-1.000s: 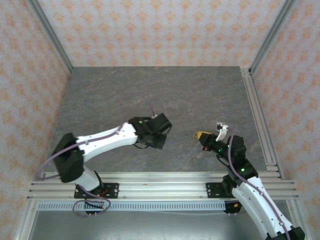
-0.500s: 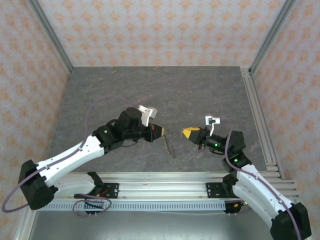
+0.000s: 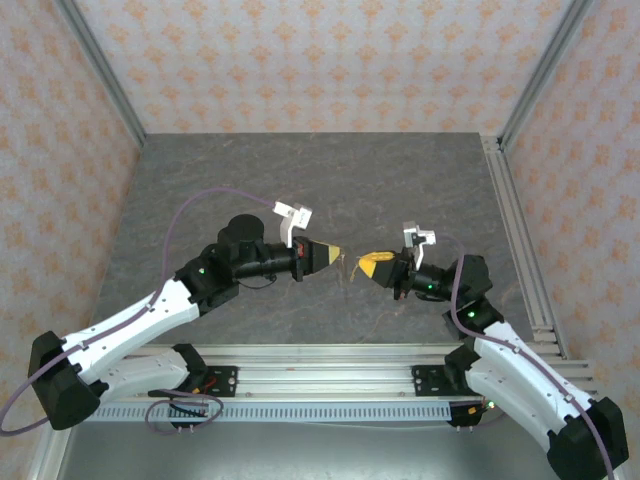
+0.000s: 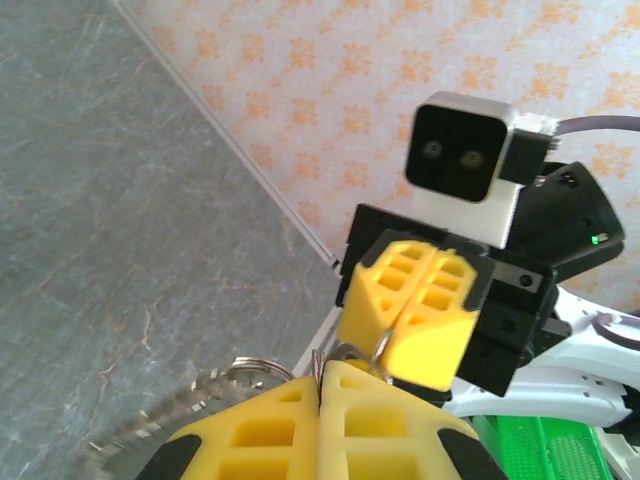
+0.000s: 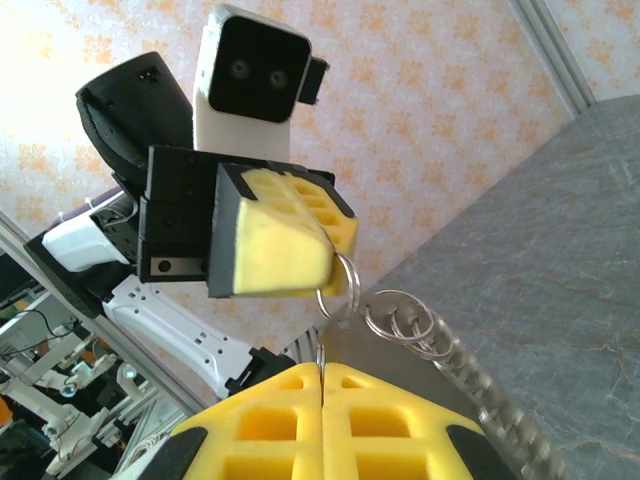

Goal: Put the keys on the keyring

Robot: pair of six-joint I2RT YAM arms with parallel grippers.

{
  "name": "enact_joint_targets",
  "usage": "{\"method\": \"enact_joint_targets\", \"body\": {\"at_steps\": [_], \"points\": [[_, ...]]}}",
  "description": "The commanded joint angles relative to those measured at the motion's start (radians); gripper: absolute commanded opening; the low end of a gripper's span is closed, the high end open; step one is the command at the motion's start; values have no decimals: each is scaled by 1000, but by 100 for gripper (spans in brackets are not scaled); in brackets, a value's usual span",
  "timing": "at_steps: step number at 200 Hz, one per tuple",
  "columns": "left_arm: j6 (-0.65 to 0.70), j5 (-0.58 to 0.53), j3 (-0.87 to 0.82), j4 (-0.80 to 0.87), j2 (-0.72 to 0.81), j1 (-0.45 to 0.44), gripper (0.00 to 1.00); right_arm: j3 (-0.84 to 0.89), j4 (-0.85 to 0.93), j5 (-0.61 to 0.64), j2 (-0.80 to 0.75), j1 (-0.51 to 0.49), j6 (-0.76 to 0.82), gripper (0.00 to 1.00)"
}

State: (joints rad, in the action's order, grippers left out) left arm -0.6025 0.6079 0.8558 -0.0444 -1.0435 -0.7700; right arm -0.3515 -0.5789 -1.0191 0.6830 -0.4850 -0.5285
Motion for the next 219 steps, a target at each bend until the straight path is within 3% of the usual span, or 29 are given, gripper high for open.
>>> {"method": "enact_joint_targets", "body": {"at_steps": [1, 156, 219], "points": [[3, 57, -4, -90, 28, 5, 0, -43, -15, -30, 9, -13, 34, 0], [18, 115, 34, -85, 11, 2, 0, -80, -65, -59, 43, -44, 39, 0], [7, 116, 35, -104, 0, 0, 0, -98, 78, -24, -6, -56, 151, 0]]}}
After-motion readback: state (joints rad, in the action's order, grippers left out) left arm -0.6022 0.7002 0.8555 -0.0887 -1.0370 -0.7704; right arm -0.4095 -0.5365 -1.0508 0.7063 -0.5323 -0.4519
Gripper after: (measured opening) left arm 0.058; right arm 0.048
